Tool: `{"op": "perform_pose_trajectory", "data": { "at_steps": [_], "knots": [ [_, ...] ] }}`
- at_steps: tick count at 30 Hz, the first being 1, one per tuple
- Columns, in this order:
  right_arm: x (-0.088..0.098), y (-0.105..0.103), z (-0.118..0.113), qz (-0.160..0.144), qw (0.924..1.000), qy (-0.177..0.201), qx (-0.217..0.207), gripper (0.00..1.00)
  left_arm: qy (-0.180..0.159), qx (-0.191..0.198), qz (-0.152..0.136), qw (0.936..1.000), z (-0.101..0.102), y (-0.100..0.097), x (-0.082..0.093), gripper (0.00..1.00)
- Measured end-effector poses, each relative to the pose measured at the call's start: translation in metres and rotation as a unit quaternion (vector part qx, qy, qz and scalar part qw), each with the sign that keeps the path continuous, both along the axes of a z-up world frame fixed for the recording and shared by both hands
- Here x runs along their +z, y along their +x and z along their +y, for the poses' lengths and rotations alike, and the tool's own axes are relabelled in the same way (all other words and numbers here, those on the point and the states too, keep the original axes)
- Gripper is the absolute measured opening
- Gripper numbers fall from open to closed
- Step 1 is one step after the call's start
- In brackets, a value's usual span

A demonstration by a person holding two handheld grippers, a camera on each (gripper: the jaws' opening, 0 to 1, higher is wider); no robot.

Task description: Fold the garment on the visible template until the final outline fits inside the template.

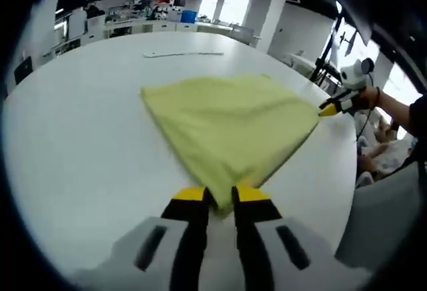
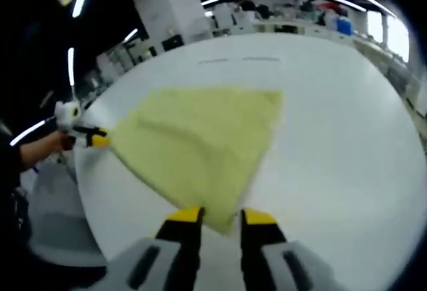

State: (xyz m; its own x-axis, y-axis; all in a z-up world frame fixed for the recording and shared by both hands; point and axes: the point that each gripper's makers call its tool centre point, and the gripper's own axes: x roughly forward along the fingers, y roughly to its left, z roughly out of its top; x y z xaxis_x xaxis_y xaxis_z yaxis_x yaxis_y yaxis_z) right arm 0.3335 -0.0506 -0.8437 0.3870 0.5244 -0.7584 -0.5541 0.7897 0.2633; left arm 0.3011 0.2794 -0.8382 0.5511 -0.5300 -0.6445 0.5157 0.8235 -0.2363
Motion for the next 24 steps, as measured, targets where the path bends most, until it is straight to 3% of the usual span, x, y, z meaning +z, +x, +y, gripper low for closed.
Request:
{"op": "perform_pose_trajectory", "data": {
  "at_steps": [8,17,24],
  "knots": [
    [0.001,-0.004,0.000,0.003,1.0000,0.001,0.003,0.00,-0.004,0.003,0.002,1.0000,-0.002,-0.005,-0.001,0.04],
    [0.001,-0.014,0.000,0.009,0.9999,0.005,0.013,0.00,0.009,-0.004,0.004,0.9999,-0.002,-0.016,-0.002,0.03],
    [0.001,-0.018,-0.002,0.015,0.9998,0.015,0.001,0.00,-0.001,0.005,0.006,1.0000,-0.002,-0.020,-0.001,0.03]
  ]
}}
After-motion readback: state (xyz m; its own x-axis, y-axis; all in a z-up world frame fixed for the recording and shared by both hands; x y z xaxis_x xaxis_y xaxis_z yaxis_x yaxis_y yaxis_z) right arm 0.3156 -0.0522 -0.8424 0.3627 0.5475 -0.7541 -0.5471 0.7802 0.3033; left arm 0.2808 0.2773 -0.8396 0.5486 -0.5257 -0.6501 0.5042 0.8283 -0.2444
